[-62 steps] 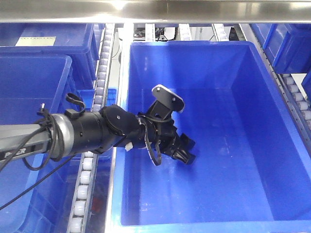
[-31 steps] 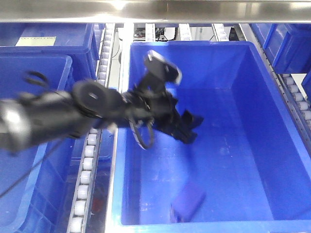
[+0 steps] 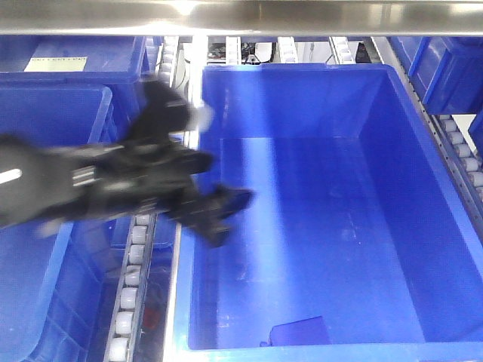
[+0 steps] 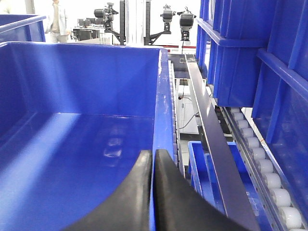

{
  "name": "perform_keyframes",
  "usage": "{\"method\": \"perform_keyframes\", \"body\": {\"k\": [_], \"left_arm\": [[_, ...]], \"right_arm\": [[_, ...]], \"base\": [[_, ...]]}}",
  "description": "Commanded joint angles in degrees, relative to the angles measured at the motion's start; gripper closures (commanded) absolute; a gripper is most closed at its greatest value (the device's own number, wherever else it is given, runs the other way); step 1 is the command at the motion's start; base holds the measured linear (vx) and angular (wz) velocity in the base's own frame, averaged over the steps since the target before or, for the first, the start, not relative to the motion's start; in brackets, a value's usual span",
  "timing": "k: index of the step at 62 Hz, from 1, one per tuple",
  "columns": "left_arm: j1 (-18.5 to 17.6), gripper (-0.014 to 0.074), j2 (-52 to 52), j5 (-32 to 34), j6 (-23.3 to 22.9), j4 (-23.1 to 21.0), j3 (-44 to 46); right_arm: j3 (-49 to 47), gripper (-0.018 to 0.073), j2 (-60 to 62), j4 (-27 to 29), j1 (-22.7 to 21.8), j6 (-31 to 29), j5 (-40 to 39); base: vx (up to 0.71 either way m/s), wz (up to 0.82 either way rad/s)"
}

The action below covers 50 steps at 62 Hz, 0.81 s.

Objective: Pour parts from conveyor to right shelf

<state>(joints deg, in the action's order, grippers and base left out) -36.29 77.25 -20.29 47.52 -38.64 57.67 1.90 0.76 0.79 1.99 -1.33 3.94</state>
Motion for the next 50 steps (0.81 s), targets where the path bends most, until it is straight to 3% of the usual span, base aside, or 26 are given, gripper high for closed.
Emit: {"method": "perform_keyframes", "body": {"k": [1, 17, 25, 31, 35, 42, 50], "left_arm": [[1.97, 0.0073, -7.1, 3.23, -1.52, -0.7, -3.62], [6.82, 0.0073, -24.39, 6.62, -2.75, -0.7, -17.43], [8.55, 0.0073, -33.62, 4.73, -3.16, -0.54, -22.08], [10.31, 0.0073, -41.15, 2.34, -6.91, 1.65, -24.69], [11.58, 0.0073, -45.65, -0.15, -11.64, 6.39, -25.45], [13.59, 0.0073, -53.13, -7.6, -24.32, 20.69, -25.45], [14.36, 0.0073, -61.9, -15.56, -43.95, 37.68, -25.45]], "right_arm": [[0.83, 0.0568, 0.83, -0.16, -0.35, -0.25, -4.29], [0.83, 0.0568, 0.83, -0.16, -0.35, -0.25, -4.29], [0.83, 0.0568, 0.83, -0.16, -0.35, -0.25, -4.29], [0.83, 0.0568, 0.83, -0.16, -0.35, -0.25, -4.29], [0.83, 0.0568, 0.83, -0.16, -0.35, -0.25, -4.29], [0.83, 0.0568, 0.83, -0.16, -0.35, -0.25, -4.29], [0.83, 0.0568, 0.83, -0.16, -0.35, -0.25, -4.29]], "base": [[0.0, 0.0], [0.0, 0.0], [0.0, 0.0], [0.0, 0.0], [0.0, 0.0], [0.0, 0.0], [0.0, 0.0]]}}
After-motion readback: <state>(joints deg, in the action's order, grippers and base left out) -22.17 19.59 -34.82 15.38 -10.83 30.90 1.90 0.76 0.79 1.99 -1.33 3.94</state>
